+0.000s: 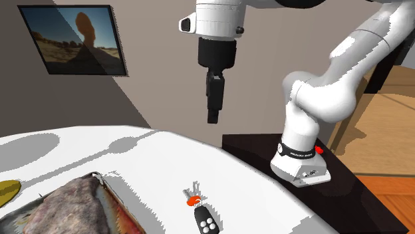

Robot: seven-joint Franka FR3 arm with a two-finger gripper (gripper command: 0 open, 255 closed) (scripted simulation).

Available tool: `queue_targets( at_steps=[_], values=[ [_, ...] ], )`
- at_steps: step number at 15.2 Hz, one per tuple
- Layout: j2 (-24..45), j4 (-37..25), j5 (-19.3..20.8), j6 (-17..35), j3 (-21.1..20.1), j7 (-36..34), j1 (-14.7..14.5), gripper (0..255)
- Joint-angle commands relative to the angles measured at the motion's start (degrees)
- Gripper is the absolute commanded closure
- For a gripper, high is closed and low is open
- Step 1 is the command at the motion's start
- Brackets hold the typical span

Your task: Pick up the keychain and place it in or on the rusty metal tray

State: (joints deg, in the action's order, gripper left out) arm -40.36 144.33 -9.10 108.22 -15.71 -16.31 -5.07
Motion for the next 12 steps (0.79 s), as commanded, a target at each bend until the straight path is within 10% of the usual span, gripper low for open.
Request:
queue_targets(
  at_steps=[1, 12],
  values=[
    [1.3, 0.7, -1.5, 1.9, -2.5, -3.0, -0.7, 0],
    [19.5, -4.9, -3.3, 14.3, -17.4, -20.7, -0.9, 0]
  ],
)
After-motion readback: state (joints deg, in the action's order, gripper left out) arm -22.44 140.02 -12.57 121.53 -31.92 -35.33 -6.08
